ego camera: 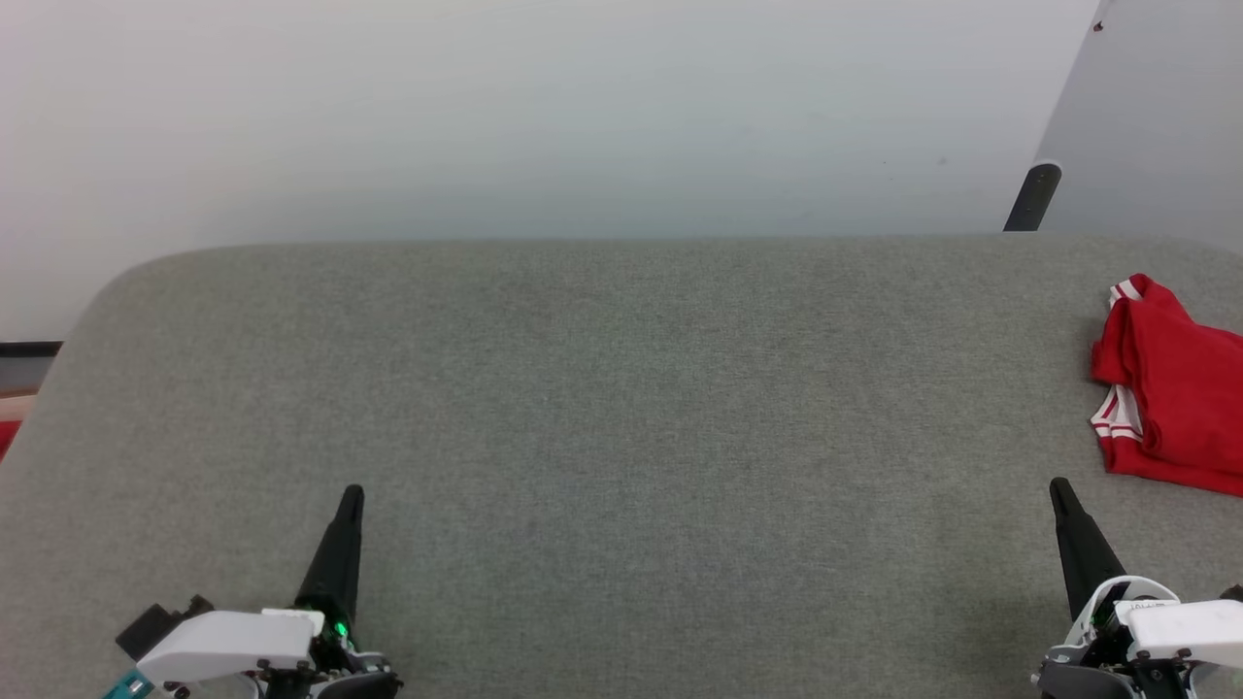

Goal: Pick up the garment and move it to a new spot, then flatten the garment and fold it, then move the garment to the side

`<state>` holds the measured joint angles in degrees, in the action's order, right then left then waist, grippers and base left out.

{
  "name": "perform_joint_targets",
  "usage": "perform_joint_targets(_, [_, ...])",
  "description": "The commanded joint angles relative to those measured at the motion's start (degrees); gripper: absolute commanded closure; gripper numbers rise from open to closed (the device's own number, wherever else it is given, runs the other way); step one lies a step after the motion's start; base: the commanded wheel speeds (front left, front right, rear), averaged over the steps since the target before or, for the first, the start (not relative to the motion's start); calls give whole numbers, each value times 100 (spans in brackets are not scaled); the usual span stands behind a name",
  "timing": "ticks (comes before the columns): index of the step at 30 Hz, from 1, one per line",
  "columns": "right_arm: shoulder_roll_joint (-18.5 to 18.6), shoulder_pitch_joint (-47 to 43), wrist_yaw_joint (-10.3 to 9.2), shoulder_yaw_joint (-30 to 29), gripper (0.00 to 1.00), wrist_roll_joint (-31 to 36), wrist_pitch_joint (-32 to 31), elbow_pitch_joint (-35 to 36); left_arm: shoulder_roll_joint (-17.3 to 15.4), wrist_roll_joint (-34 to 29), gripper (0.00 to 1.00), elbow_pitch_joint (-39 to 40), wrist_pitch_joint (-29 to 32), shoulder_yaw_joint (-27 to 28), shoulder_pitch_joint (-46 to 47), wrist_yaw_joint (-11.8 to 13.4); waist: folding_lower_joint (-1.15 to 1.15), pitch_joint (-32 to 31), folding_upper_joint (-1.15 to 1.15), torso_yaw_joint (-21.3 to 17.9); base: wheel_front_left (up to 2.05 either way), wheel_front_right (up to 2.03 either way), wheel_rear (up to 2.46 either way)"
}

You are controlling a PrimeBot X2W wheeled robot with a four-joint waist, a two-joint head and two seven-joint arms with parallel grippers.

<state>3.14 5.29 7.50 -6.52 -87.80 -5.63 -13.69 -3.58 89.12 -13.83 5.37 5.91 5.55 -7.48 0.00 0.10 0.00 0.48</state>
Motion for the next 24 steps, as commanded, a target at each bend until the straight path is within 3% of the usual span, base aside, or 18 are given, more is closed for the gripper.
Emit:
perform_joint_targets(1, [-14, 90, -2, -4, 100, -103, -36, -2, 15, 85, 100, -5, 28, 26, 53, -2, 0, 1, 0, -6, 0, 0, 0])
perform_joint_targets(10, [-39, 143, -2, -4, 100, -472, -102, -42, 71, 345, 100, -27, 122, 65, 96, -2, 0, 8, 0, -46, 0, 0, 0])
perform_joint_targets(24, [-38, 106, -2, -3, 100, -471, -106, -40, 72, 343, 100, -26, 125, 66, 95, -2, 0, 8, 0, -48, 0, 0, 0])
